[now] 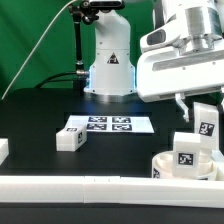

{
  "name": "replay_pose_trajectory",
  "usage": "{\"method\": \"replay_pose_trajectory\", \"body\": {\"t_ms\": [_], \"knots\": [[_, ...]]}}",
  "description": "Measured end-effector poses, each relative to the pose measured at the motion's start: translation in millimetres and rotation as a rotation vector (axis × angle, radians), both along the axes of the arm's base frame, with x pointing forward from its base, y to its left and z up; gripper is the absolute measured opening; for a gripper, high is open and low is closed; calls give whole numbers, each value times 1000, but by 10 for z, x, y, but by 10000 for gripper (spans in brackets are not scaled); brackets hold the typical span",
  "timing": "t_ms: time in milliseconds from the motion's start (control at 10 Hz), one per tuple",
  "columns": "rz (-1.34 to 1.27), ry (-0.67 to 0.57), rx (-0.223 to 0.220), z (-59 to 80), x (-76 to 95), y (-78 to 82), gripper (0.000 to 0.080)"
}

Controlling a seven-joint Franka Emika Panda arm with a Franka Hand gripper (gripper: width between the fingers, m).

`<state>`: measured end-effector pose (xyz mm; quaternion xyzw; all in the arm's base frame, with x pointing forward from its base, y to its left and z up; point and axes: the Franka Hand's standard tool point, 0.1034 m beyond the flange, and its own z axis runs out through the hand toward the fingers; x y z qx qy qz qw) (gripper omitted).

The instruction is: Assemble stool

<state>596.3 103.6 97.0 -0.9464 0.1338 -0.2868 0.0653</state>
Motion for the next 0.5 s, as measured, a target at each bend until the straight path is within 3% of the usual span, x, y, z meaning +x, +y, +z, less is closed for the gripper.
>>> {"method": "replay_pose_trajectory", "body": {"t_ms": [500], "knots": [[-1, 16, -5, -102, -57, -22, 330]]}}
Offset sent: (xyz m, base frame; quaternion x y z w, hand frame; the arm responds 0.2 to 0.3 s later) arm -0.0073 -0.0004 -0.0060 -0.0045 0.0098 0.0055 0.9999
